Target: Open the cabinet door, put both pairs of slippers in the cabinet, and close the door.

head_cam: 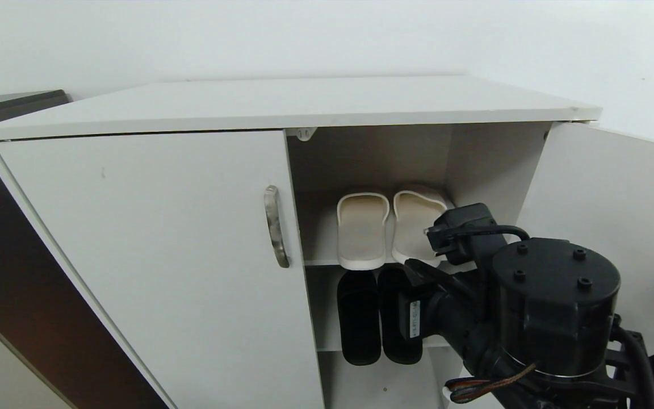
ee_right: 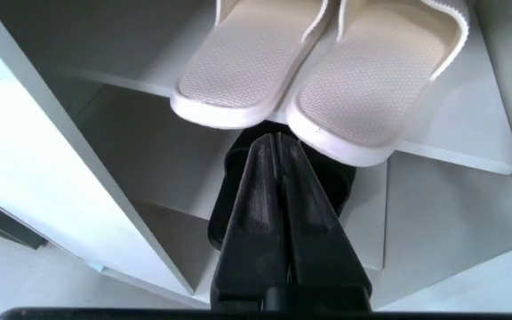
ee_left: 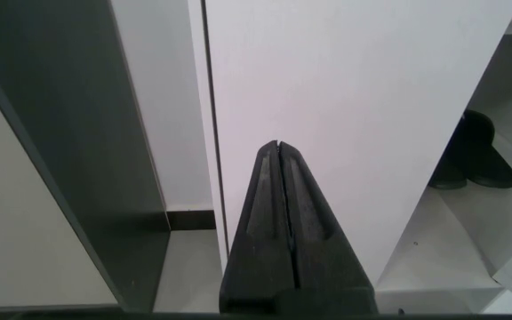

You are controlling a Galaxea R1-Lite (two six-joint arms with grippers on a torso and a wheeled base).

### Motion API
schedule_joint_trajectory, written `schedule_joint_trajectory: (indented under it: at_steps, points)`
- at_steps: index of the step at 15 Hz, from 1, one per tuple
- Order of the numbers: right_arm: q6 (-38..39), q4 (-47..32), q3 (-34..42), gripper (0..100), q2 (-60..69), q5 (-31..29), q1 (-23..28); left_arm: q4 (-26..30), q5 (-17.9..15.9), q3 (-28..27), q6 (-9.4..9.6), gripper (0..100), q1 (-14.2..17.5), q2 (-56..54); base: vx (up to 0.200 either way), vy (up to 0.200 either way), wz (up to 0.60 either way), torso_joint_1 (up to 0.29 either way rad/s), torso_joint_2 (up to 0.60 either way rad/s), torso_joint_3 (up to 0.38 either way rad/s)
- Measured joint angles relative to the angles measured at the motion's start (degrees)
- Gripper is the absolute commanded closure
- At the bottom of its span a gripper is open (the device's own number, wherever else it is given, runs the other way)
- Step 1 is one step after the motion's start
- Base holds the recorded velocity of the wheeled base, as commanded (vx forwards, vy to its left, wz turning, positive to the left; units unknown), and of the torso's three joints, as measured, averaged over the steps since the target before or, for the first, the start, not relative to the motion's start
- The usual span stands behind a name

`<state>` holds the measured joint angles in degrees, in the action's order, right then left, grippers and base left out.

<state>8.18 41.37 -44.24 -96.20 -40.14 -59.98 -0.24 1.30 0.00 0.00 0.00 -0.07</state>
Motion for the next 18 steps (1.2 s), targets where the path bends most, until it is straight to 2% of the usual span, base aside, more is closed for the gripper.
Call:
schedule_joint_trajectory:
  at_steps: [1, 18]
  points:
    - [0.0, 0.0, 0.0, 100, 0.0, 0.0, 0.0, 0.0, 0.0, 0.0, 0.0, 100, 0.0, 0.0, 0.0, 0.0, 0.0, 0.0, 0.0, 0.0]
    - [0.1, 0.1, 1.2, 100, 0.1, 0.0, 0.0, 0.0, -0.1, 0.0, 0.0, 100, 0.0, 0.0, -0.2, 0.0, 0.0, 0.003, 0.0, 0.003]
